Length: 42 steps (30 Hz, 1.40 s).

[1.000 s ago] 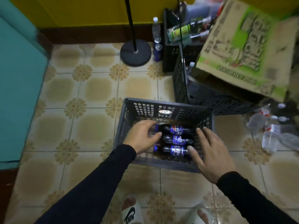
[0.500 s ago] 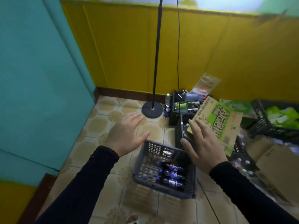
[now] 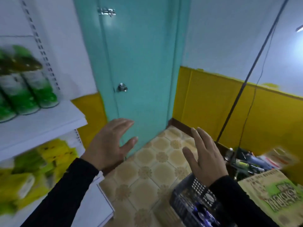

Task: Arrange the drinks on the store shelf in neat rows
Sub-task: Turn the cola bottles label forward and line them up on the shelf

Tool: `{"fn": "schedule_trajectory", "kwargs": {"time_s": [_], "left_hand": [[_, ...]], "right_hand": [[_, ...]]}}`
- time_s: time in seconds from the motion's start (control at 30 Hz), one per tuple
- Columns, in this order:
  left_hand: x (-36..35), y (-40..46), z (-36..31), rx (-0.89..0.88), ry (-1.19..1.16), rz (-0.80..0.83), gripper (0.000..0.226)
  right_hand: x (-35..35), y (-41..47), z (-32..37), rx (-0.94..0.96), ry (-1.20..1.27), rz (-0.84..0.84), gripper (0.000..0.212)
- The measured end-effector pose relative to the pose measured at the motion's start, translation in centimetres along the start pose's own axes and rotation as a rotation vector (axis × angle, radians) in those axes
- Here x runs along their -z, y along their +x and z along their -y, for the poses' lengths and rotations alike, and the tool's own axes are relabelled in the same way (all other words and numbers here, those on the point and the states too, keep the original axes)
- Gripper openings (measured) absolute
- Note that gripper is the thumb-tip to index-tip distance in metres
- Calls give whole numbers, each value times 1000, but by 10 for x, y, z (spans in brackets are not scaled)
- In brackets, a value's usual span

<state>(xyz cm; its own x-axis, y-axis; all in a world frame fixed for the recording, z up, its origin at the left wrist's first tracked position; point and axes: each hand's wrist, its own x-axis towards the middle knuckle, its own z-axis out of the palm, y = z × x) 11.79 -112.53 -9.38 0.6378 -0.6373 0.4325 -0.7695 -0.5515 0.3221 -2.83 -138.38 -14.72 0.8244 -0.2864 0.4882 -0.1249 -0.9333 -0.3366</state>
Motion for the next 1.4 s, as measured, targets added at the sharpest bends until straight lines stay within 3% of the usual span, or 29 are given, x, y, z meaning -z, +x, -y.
{"fn": "schedule_trajectory", "kwargs": {"time_s": [0.2, 0.4, 0.53, 0.63, 0.8, 1.0, 1.27, 1.4], "left_hand": [[139, -132, 44, 198, 169, -269, 68], [260, -301, 110, 450, 346, -431, 63], [336, -423, 150, 588, 508, -477, 62], [383, -502, 175, 700, 600, -420, 76], [444, -607, 207, 866, 695, -395, 75], [492, -667, 248, 980, 730, -471, 62], [552, -683, 319, 1094, 756, -429, 76], [588, -690, 355, 1122, 767, -455, 51]], "right_hand": [[-4, 10, 152, 257, 95, 24, 76], [-47, 1, 343, 567, 212, 36, 72], [-83, -35, 488, 735, 269, 80, 73], [-105, -64, 581, 821, 306, 118, 70], [-131, -111, 707, 939, 431, 169, 64], [-162, -133, 819, 1046, 539, 195, 62], [-190, -127, 949, 1146, 542, 272, 70], [-195, -124, 1009, 1164, 544, 263, 74]]}}
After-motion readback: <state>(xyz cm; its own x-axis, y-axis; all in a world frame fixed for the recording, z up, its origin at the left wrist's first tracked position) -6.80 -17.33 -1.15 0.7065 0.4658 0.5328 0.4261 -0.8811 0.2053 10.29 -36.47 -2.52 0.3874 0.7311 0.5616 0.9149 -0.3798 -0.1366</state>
